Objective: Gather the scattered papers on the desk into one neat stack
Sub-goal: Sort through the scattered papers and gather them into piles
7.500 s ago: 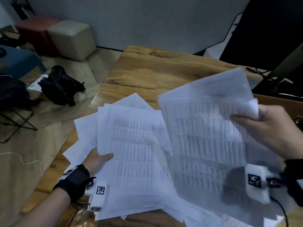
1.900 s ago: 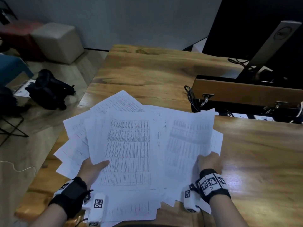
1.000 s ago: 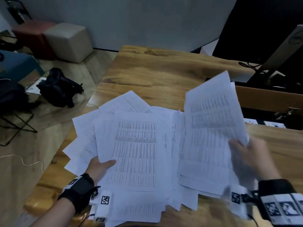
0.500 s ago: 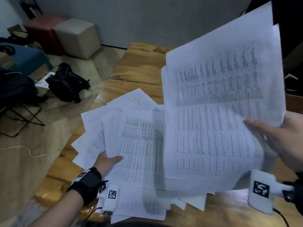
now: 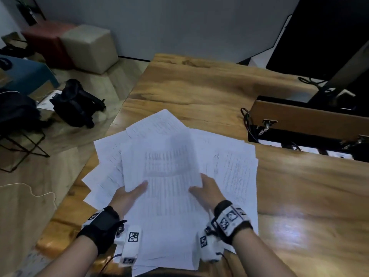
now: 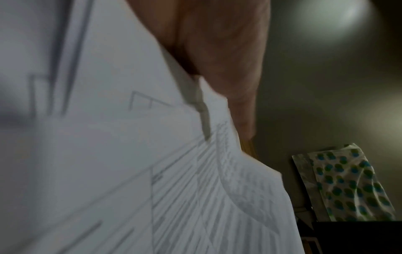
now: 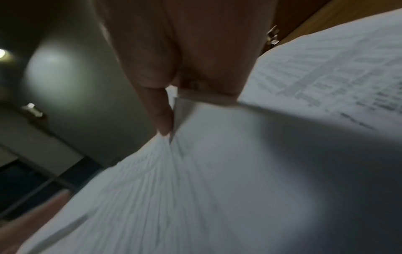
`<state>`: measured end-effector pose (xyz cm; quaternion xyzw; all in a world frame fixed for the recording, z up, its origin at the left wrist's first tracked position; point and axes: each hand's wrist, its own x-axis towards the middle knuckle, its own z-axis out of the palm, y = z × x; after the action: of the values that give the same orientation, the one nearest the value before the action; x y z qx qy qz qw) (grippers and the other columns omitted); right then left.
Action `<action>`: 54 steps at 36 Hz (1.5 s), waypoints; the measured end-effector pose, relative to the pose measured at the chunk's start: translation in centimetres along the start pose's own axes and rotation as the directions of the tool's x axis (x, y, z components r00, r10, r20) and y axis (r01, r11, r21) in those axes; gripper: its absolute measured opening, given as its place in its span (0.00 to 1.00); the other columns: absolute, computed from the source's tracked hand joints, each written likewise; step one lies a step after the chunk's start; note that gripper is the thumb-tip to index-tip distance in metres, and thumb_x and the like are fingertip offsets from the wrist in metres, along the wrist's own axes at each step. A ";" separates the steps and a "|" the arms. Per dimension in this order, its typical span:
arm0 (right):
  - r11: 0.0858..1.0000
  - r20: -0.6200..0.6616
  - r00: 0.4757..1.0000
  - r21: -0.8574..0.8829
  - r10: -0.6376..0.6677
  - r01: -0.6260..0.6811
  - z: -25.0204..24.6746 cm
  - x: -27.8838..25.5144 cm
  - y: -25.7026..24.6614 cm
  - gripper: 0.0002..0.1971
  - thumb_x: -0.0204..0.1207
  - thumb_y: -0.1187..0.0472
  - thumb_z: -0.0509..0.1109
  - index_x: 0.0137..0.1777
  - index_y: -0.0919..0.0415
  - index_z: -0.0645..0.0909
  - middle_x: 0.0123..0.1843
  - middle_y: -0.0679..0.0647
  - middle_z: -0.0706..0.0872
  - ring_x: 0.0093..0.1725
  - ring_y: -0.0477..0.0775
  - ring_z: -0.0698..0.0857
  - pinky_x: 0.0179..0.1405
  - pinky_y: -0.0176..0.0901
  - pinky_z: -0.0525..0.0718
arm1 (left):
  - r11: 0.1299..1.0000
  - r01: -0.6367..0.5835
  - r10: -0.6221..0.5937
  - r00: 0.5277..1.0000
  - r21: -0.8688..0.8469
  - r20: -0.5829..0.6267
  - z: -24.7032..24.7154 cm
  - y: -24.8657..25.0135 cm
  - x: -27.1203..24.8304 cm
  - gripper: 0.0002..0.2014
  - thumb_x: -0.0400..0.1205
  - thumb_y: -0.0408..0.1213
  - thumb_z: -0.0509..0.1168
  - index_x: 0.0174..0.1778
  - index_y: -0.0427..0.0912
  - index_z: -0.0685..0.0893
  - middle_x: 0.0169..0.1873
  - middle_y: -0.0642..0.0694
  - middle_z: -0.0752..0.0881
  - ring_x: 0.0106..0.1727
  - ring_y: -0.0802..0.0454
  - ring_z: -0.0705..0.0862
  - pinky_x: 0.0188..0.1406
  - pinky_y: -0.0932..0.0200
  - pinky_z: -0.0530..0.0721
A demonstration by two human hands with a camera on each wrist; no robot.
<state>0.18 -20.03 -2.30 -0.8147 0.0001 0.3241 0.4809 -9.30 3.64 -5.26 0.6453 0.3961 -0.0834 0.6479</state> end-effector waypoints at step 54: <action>0.942 -0.475 0.814 0.169 0.335 -0.289 -7.3 1.6 4.1 0.14 0.69 0.59 0.81 0.47 0.63 0.80 0.42 0.57 0.86 0.40 0.60 0.85 0.25 0.38 0.79 | 0.995 -0.080 0.085 0.992 0.061 -0.091 -2.0 -1.0 -1.6 0.14 0.80 0.31 0.71 0.61 0.43 0.82 0.53 0.44 0.88 0.51 0.47 0.86 0.55 0.52 0.79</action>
<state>4.01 -27.45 -3.93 -0.8369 0.2718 0.1776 0.4406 -11.80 4.69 -4.78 0.6824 0.3966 -0.0376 0.6128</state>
